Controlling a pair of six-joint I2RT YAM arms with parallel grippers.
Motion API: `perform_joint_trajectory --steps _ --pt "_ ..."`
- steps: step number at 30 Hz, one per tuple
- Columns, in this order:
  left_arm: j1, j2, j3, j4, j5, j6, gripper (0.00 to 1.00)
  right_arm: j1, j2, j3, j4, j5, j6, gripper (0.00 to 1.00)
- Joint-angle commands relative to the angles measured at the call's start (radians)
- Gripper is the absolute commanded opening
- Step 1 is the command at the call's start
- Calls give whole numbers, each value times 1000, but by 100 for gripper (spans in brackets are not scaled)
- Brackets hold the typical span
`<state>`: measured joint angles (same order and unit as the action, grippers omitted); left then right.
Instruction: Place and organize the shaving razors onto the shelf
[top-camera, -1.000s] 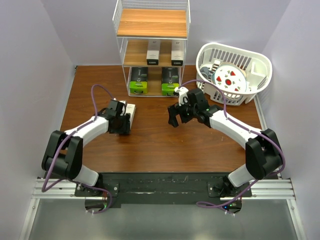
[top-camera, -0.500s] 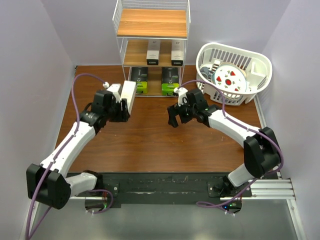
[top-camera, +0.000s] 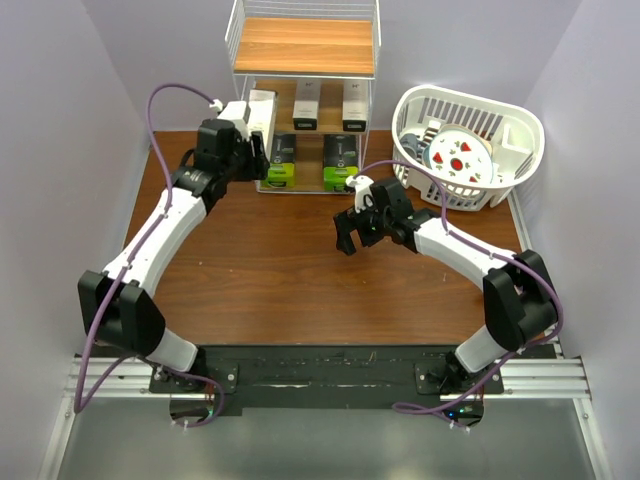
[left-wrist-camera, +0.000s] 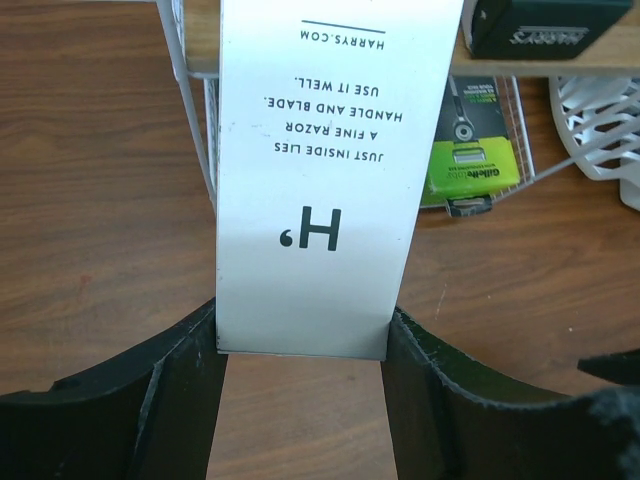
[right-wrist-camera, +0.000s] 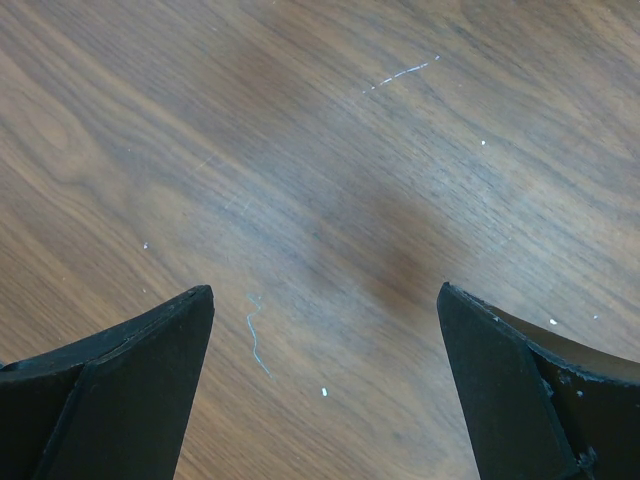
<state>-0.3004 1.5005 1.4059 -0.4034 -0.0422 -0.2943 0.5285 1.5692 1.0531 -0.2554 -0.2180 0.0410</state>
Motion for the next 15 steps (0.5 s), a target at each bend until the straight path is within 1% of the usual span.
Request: perform_joint_trajectory --steps 1,8,15 --pt "15 55 111 72 -64 -2 46 -12 -54 -14 30 19 -15 99" --pt "18 151 206 94 -105 -5 47 -27 -64 -30 34 17 -10 99" --pt "18 202 263 103 -143 -12 52 -35 -66 -38 35 16 -9 99"
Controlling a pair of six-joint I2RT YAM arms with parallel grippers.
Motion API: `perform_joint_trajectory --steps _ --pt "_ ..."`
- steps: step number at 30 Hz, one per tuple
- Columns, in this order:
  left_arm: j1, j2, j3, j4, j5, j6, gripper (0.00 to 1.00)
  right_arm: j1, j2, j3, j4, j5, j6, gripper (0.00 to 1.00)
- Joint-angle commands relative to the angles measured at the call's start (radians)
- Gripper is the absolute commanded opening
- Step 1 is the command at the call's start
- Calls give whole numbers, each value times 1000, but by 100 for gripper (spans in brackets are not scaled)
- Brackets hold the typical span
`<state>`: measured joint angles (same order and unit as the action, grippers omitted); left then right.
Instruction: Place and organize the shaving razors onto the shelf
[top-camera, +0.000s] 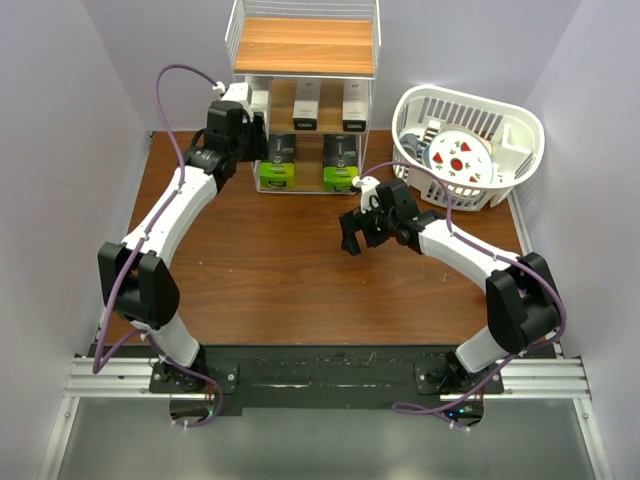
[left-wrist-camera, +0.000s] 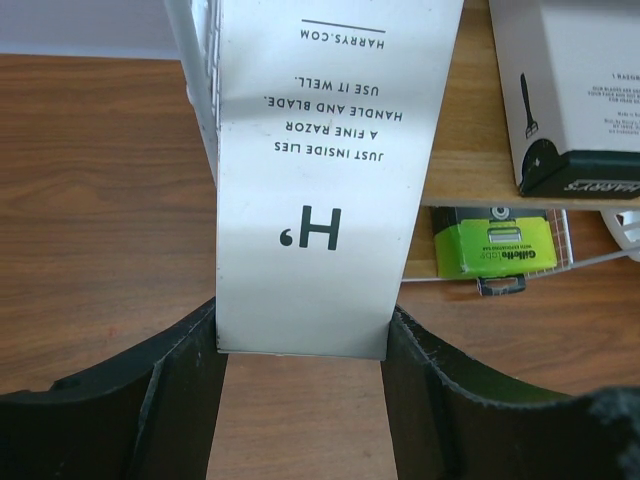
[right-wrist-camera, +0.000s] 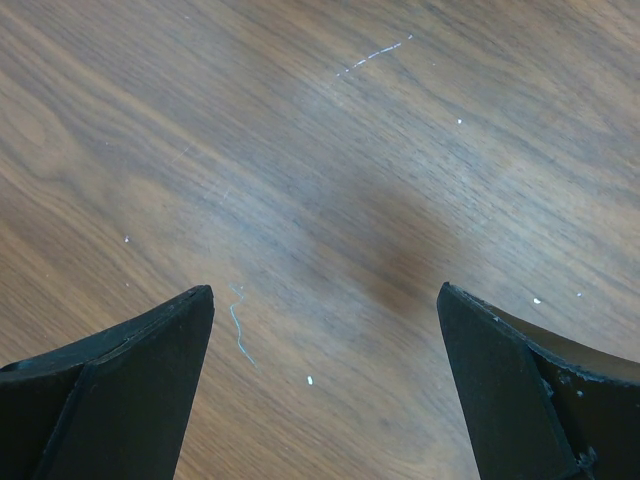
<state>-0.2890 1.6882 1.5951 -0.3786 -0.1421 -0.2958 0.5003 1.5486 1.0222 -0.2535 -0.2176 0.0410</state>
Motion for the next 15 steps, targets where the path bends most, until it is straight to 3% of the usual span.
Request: perform_joint_trajectory --steps 1,15 --pt "7 18 80 83 -45 -12 52 -8 -47 -7 33 15 -7 99" --pt "5 68 138 92 -62 -16 67 -19 -51 -20 40 14 -7 99"
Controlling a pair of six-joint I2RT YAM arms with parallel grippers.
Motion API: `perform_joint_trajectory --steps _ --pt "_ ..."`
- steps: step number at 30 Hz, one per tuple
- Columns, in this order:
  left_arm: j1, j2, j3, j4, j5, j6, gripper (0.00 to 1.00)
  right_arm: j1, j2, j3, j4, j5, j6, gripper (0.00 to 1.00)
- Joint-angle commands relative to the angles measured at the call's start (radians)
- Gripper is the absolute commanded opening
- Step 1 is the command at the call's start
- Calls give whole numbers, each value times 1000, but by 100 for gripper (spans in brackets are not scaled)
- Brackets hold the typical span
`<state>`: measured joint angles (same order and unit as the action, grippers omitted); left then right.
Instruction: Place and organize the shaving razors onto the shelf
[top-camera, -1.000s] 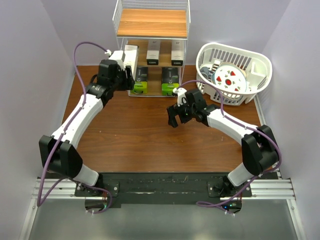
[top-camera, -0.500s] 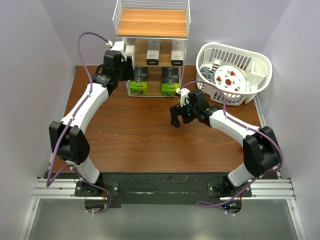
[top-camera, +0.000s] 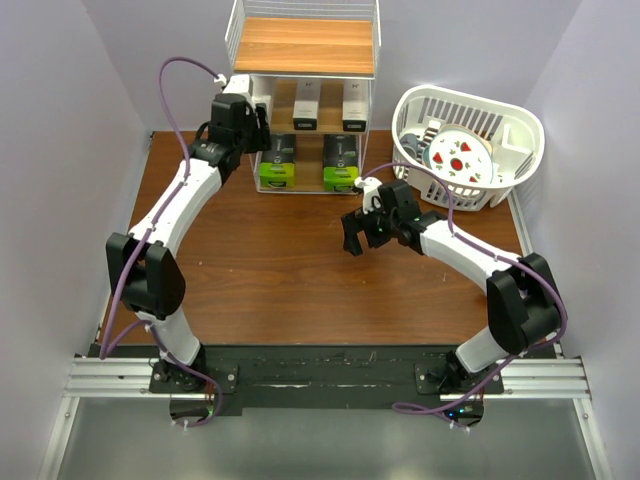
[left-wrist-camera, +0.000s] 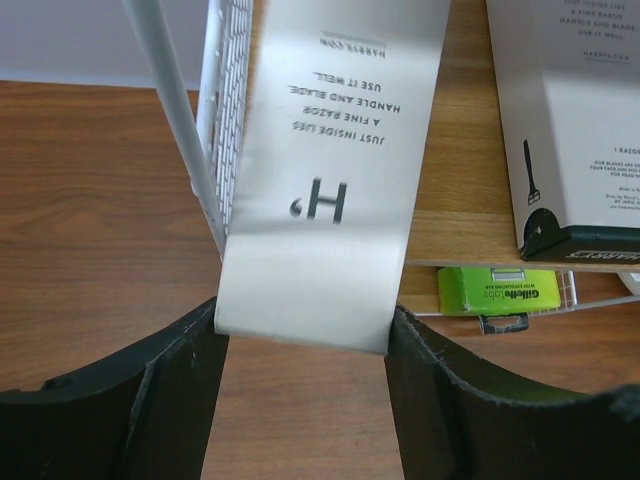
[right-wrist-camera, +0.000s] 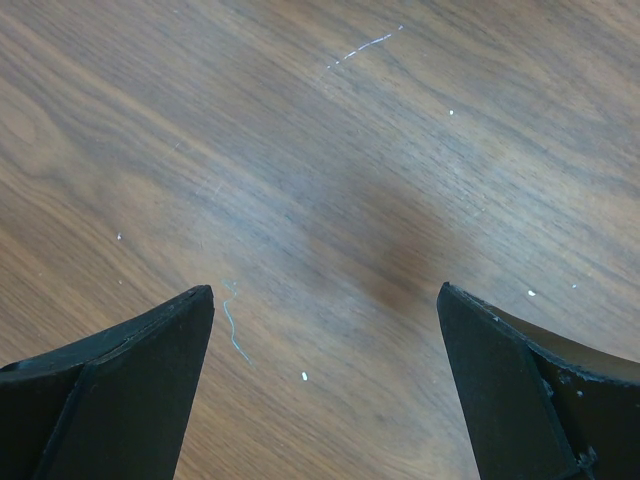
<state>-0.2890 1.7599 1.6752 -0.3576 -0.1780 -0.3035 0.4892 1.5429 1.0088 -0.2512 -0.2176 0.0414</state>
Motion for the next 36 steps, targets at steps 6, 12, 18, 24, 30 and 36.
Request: perform_joint_trajectory --steps 6,12,18,24,30,36 --pt "5 -19 51 68 -37 -9 72 -9 -52 -18 41 15 -6 99" --pt "7 -103 15 54 6 1 75 -9 -56 -15 38 20 -8 99" --pt "77 -250 -121 66 110 78 71 -15 -70 -24 32 26 -11 99" --pt "146 -300 -276 208 369 199 3 -17 -47 -7 29 23 -11 99" --pt "142 -301 -376 411 446 271 0 -18 -37 11 23 21 -11 99" --pt "143 -283 -408 548 434 294 0 -18 -46 -1 21 24 -11 99"
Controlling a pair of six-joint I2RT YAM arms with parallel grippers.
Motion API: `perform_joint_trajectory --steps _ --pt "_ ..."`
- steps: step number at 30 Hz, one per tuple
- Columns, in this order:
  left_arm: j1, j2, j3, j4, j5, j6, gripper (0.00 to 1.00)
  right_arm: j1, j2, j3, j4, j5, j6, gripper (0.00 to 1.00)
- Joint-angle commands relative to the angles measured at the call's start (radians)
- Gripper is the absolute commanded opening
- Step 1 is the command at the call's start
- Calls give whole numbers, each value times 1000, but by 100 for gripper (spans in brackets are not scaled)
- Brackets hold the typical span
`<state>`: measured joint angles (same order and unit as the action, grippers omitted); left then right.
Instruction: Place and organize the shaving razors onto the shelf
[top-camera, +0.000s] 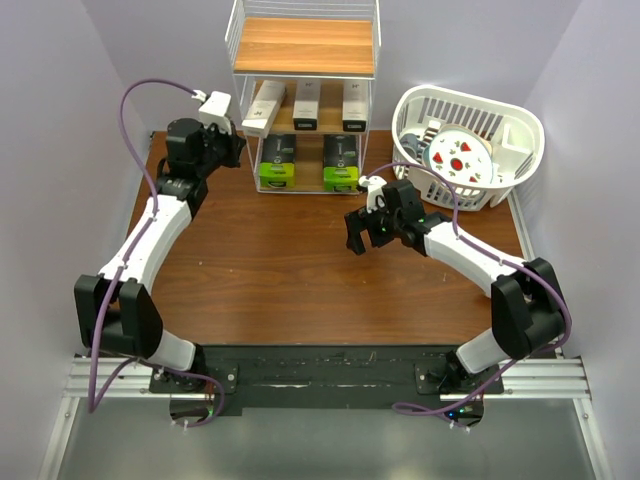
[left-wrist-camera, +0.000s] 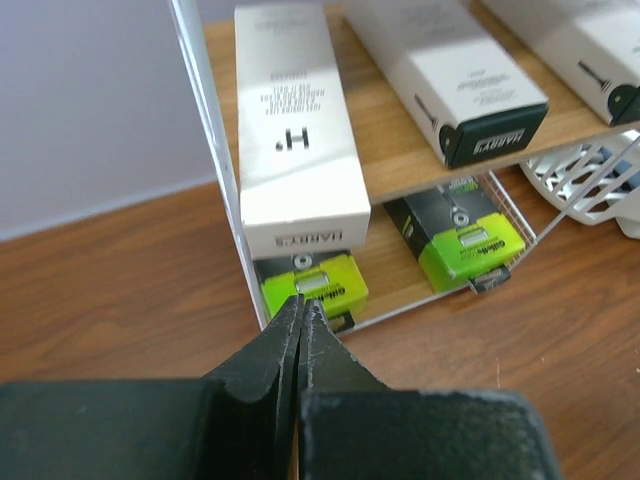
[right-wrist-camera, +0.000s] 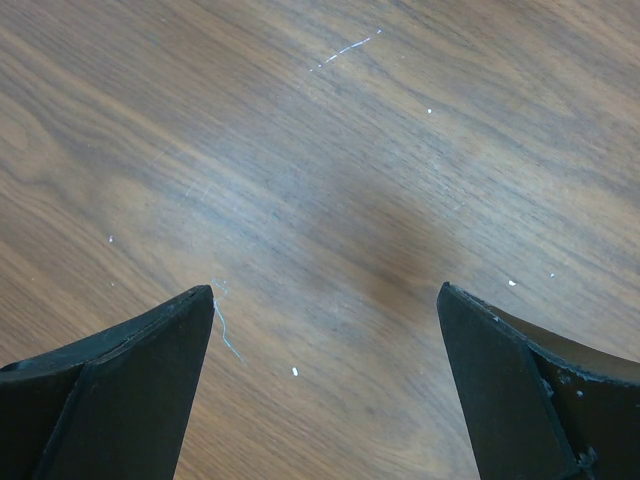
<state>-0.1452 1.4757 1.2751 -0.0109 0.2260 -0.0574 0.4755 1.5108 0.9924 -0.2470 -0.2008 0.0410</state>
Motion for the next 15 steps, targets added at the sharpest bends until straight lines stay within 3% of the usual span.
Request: perform_joint_trajectory --steps 1,15 --pt "-1 6 -6 210 33 48 0 -3 -17 14 18 8 -10 99" --pt "-86 144 70 265 -5 99 0 -12 -17 8 28 8 -7 99"
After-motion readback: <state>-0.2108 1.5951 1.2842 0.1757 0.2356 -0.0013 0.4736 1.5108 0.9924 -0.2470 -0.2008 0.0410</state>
